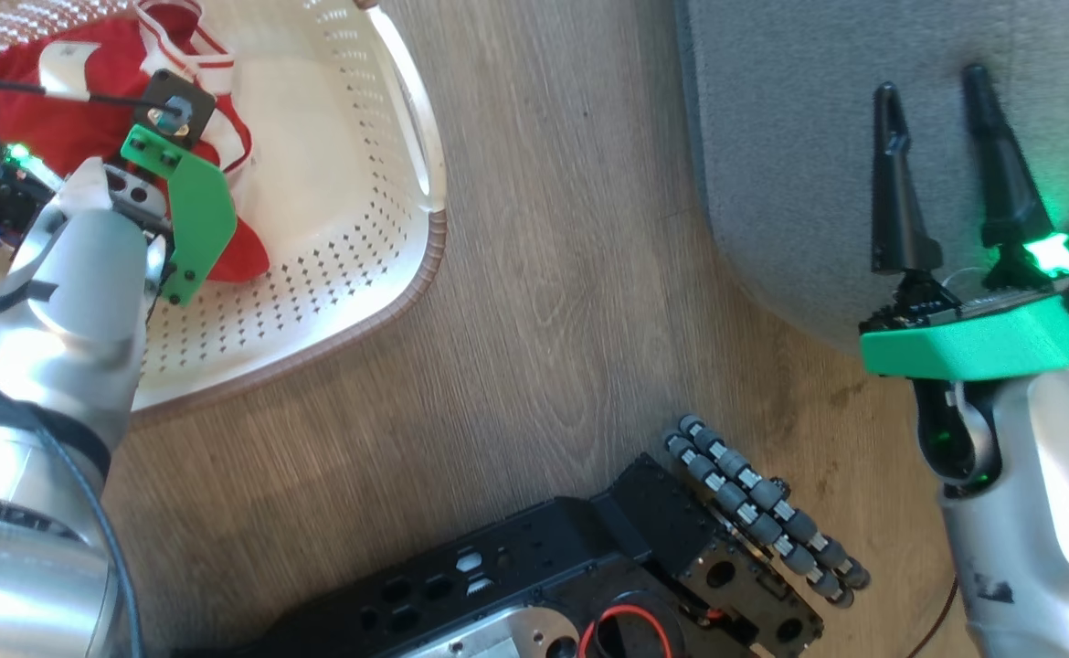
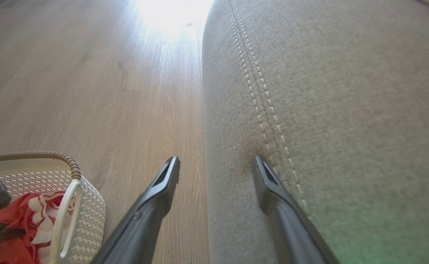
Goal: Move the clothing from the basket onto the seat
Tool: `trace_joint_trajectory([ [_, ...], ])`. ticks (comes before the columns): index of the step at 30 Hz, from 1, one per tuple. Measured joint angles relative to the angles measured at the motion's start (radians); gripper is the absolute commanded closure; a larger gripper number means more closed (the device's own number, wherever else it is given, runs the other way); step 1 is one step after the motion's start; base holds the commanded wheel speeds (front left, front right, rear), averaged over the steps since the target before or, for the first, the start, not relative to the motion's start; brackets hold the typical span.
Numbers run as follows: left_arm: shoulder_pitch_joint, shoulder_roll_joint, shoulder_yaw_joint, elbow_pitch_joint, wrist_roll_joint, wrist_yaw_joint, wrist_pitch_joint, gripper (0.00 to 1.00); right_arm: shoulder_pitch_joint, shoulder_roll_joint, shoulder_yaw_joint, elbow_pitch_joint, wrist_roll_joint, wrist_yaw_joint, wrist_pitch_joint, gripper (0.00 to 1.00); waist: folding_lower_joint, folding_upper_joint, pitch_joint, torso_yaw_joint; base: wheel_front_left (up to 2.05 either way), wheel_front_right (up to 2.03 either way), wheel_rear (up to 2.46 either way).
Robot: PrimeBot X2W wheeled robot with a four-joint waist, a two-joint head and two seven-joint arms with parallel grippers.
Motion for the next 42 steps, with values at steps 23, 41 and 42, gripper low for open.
trace_joint_trajectory([
  [23,0.243,-0.091,0.053,-0.019,-0.123,0.076,-0.322,1.00,-0.018,-0.035,0.029,0.129,-0.001,0.000,0.020,0.00,0.0000,0.0000,-0.342,0.071,0.00,0.00,0.00],
  [41,0.602,-0.071,0.127,-0.795,-0.096,0.171,-0.327,1.00,0.103,-0.040,0.031,0.173,-0.017,0.000,0.020,0.00,-0.0001,0.0001,-0.674,0.227,0.00,0.00,0.00],
  [42,0.614,-0.068,0.131,-0.833,-0.091,0.171,-0.327,1.00,0.110,-0.040,0.032,0.174,-0.017,0.000,0.020,0.00,-0.0001,0.0001,-0.689,0.233,0.00,0.00,0.00],
])
